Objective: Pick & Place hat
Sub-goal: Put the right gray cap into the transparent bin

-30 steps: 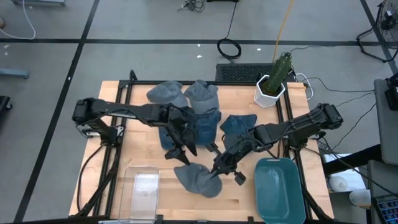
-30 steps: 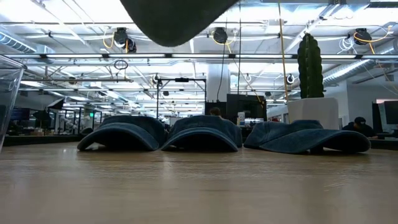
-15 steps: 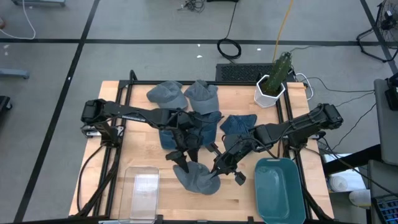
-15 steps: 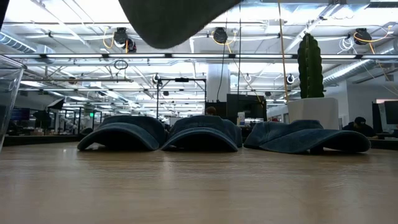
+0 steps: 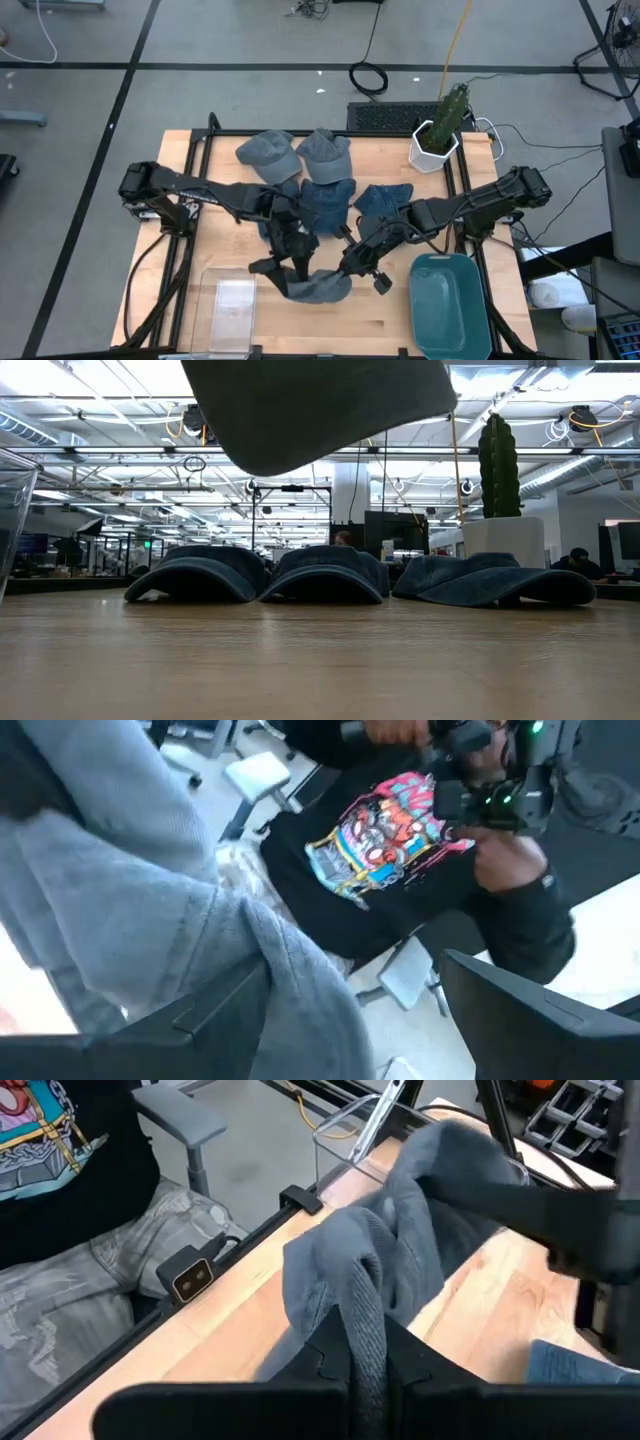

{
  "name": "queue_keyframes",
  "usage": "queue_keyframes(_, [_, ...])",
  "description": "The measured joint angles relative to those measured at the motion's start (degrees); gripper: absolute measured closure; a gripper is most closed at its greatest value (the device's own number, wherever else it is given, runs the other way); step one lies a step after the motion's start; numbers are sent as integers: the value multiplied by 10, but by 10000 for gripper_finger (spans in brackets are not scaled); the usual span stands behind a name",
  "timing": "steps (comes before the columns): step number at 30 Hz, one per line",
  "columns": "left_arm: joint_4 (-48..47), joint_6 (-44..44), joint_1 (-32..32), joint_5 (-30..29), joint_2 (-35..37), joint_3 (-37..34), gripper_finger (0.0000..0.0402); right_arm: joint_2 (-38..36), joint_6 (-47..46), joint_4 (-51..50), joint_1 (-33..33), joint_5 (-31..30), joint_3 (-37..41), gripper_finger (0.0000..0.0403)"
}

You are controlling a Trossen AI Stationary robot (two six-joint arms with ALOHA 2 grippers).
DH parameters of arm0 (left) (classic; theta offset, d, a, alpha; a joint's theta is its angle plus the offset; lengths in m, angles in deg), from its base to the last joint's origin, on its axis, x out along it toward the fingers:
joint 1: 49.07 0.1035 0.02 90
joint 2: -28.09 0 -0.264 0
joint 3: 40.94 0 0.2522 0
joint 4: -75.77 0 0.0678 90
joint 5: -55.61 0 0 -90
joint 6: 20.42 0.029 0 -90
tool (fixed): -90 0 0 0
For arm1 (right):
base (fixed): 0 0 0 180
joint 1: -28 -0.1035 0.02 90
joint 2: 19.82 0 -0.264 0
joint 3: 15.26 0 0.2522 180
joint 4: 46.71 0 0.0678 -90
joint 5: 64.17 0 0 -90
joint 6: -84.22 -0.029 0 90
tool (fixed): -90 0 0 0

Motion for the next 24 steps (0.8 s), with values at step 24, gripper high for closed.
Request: queue_keyframes(24, [-2,-68,48,-130,-15,0,105,0,10,20,-5,2,0,403])
